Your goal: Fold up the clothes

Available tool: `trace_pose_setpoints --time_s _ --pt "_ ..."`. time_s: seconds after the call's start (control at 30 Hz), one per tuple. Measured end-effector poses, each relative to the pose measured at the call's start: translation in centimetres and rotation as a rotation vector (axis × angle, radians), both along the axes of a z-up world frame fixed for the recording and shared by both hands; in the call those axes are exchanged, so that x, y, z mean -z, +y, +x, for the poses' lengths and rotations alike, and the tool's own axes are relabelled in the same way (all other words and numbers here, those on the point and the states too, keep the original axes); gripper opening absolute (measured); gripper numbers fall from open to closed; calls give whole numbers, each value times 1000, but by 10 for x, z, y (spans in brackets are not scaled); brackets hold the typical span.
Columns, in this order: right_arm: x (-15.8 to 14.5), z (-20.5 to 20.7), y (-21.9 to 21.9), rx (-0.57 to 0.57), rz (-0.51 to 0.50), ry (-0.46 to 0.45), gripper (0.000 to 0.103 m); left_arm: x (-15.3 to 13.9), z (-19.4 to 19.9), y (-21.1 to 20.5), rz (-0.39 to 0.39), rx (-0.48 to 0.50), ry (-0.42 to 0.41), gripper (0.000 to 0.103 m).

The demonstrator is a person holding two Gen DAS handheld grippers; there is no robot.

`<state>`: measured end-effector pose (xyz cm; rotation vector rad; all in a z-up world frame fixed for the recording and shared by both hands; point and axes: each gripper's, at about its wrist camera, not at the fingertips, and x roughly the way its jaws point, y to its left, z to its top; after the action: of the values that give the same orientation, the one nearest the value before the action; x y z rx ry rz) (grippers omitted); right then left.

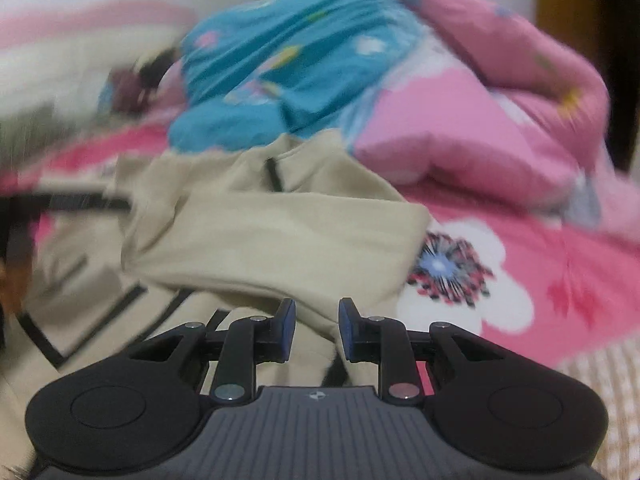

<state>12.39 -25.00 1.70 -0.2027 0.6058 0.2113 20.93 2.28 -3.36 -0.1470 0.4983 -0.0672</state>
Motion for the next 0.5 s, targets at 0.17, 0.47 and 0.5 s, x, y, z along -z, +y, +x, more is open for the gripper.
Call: trace_pose_setpoints --time_s 0.17,0.47,0.5 --pt "29 3 67 -127 -379 -70 26 3 5 -6 34 17 -11 76" --pt "69 13 108 -257 -701 -98 26 6 30 -36 155 72 19 76" --pt "69 18 106 -249 -685 -95 24 8 34 -38 162 69 26 71"
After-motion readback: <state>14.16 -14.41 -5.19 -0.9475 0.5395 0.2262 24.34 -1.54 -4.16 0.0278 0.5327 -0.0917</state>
